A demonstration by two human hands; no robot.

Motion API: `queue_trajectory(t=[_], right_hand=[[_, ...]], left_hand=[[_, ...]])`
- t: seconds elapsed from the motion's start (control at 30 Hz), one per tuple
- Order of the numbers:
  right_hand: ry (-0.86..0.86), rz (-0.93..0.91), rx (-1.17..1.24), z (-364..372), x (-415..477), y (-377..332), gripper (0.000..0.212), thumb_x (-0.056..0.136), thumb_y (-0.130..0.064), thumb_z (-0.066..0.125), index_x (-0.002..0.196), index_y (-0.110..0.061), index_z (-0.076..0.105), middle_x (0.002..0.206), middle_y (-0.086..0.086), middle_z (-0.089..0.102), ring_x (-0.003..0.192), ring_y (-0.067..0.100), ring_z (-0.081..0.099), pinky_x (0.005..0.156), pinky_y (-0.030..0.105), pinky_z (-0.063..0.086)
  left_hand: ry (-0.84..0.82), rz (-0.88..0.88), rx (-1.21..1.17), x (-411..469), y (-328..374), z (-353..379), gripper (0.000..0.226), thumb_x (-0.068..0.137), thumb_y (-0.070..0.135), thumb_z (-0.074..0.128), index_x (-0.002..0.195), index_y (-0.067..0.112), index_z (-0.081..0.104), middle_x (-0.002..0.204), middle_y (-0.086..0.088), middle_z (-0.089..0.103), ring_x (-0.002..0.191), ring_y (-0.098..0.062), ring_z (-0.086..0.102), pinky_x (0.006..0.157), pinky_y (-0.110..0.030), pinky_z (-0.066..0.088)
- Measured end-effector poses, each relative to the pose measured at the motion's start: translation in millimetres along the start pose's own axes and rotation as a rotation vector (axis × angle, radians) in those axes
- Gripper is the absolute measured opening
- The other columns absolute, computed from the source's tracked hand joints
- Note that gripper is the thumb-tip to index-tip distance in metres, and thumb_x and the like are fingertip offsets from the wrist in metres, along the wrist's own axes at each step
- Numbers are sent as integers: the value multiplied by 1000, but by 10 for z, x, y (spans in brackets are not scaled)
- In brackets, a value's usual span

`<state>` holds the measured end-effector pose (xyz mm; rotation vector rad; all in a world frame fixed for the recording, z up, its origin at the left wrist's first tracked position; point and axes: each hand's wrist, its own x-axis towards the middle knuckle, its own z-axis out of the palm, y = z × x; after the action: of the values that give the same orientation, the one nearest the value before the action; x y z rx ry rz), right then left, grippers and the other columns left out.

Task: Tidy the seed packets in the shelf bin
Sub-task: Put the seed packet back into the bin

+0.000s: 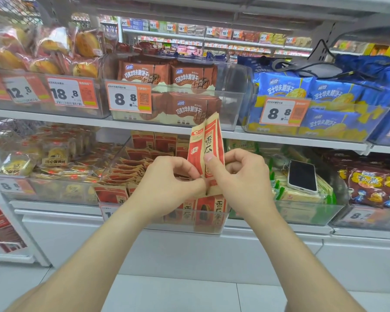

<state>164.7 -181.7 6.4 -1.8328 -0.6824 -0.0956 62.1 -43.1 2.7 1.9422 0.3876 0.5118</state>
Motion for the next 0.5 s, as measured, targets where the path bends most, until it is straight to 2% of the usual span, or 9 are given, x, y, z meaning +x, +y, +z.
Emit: queue_trajectory(t=[0.07, 0.13, 0.2, 0.27, 0.37, 0.5], right_hand=[[3, 33, 4, 3, 11, 22, 33, 96, -48, 74, 83, -18, 71, 65, 1, 75, 64, 19, 74, 68, 43, 62], [-5, 86, 34, 9, 13, 34, 34, 100, -46, 71, 85, -16, 73, 73, 6, 78, 74, 29, 77, 69, 50, 64], [-49, 202, 194, -6, 14, 5, 32, 104, -38, 68, 91, -10, 74, 80, 11, 79, 78, 39, 78, 59, 46, 65], [-125, 333, 365, -38, 9, -59, 29, 108, -31, 64, 99, -5, 74, 86, 11, 81, 77, 35, 80, 52, 36, 62], [-197, 412, 425, -70, 7, -92, 25, 110, -29, 59, 105, -9, 74, 90, 8, 83, 78, 28, 81, 53, 33, 63], [-210, 438, 468, -79, 17, -104, 28, 112, -31, 55, 111, -10, 74, 92, 9, 83, 81, 30, 82, 53, 33, 64]], left_hand=[[5, -3, 2, 5, 26, 9, 8, 89, 21, 84, 82, 18, 82, 88, 11, 81, 82, -13, 80, 71, -33, 68], [-1, -9, -7, 7, 44, 3, 9, 90, 18, 83, 82, 18, 84, 86, 10, 81, 81, -11, 79, 66, -24, 64], [11, -6, -58, 18, 41, -26, 6, 89, 17, 87, 83, 18, 85, 85, 6, 81, 81, -11, 78, 66, -25, 64], [21, -11, -140, 19, 33, -63, 5, 86, 17, 90, 86, 21, 87, 86, 4, 82, 78, -8, 76, 65, -22, 60], [22, -28, -186, 15, 22, -90, 9, 84, 18, 91, 91, 23, 87, 88, 2, 83, 77, -8, 75, 65, -20, 58], [33, -28, -183, 29, -8, -86, 9, 85, 21, 91, 91, 27, 87, 92, 3, 82, 79, -9, 75, 66, -21, 58]])
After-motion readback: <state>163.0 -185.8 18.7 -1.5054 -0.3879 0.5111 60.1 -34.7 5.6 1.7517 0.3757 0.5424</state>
